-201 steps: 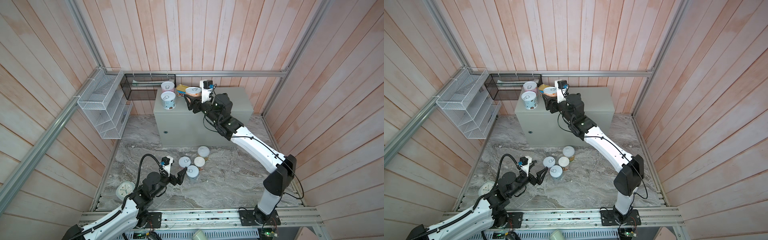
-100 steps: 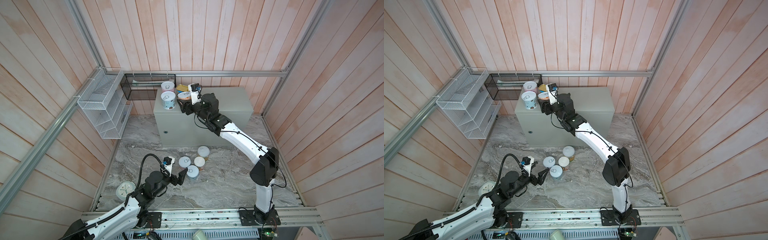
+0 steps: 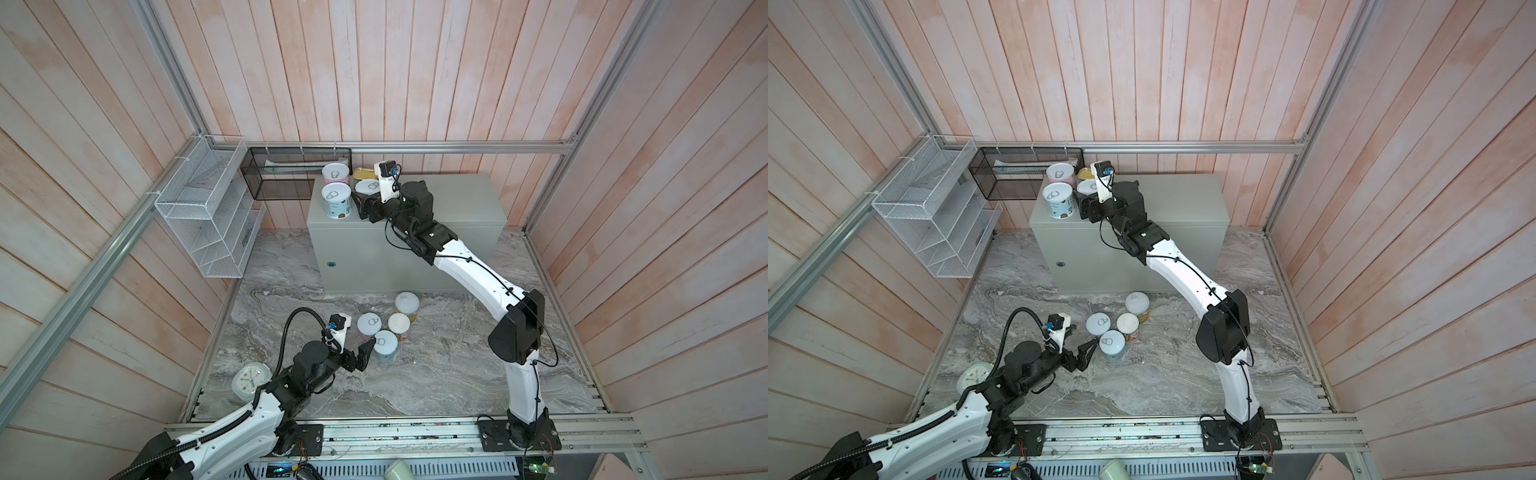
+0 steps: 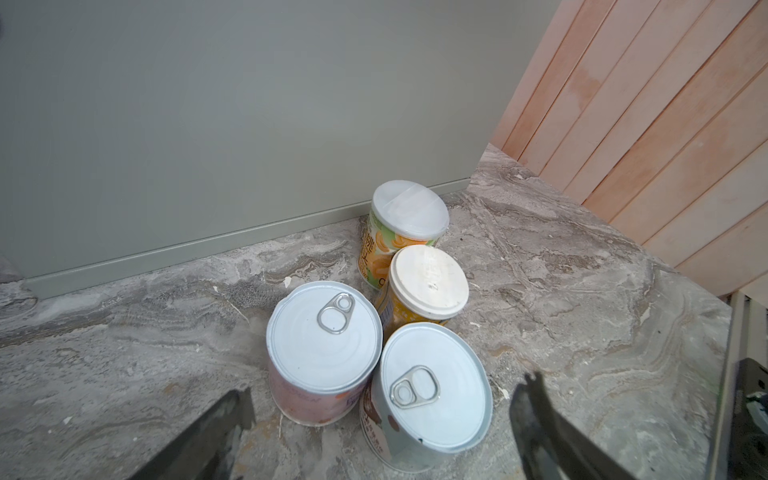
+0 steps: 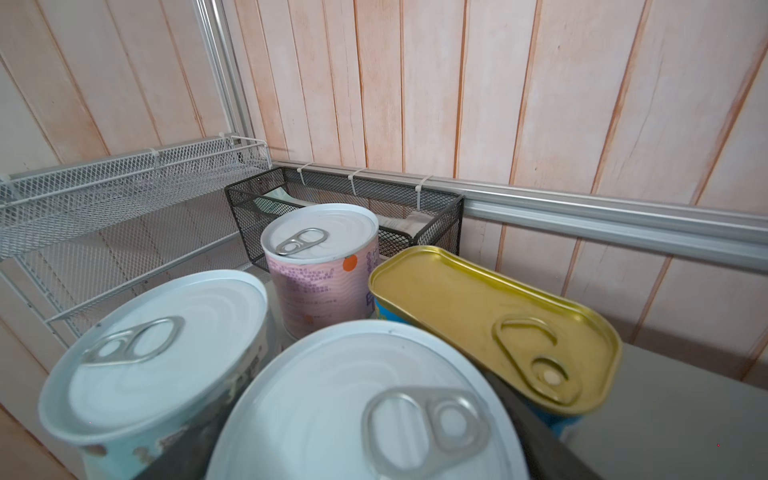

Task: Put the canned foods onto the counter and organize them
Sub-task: 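Lower the can onto the cabinet top beside the gold tin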

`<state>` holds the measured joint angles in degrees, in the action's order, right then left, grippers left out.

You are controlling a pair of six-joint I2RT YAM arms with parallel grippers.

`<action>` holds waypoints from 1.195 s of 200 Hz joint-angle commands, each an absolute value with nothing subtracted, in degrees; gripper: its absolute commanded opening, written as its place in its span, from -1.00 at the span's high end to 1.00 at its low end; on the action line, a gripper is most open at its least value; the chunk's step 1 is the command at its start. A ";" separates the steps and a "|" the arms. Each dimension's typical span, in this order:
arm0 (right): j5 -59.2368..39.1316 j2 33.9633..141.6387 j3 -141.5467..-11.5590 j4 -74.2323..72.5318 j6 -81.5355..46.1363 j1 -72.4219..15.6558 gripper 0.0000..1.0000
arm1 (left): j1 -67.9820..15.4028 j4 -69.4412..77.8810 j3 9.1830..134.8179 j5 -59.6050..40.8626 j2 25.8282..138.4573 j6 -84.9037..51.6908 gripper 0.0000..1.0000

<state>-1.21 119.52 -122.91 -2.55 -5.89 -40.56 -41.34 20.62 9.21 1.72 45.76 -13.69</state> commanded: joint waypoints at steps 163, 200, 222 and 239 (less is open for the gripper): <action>11.21 79.40 -81.17 -10.99 -8.30 -40.95 -0.83 | -41.13 21.26 10.20 5.07 45.78 -14.14 -1.00; 15.24 65.03 -64.43 -9.36 -13.77 -41.04 -0.83 | -41.13 22.35 10.92 5.43 49.02 -14.33 -1.00; 15.65 57.79 -55.77 -8.60 -16.47 -41.04 -0.83 | -41.04 23.66 11.29 5.36 51.52 -14.38 -1.00; 15.68 54.01 -50.99 -7.11 -18.26 -41.04 -0.83 | -41.18 23.44 12.35 5.04 53.74 -15.09 -1.00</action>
<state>13.78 58.08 -56.21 -8.97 -13.82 -40.80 -41.34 21.39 9.91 4.75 51.55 -14.17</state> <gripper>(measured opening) 0.916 0.998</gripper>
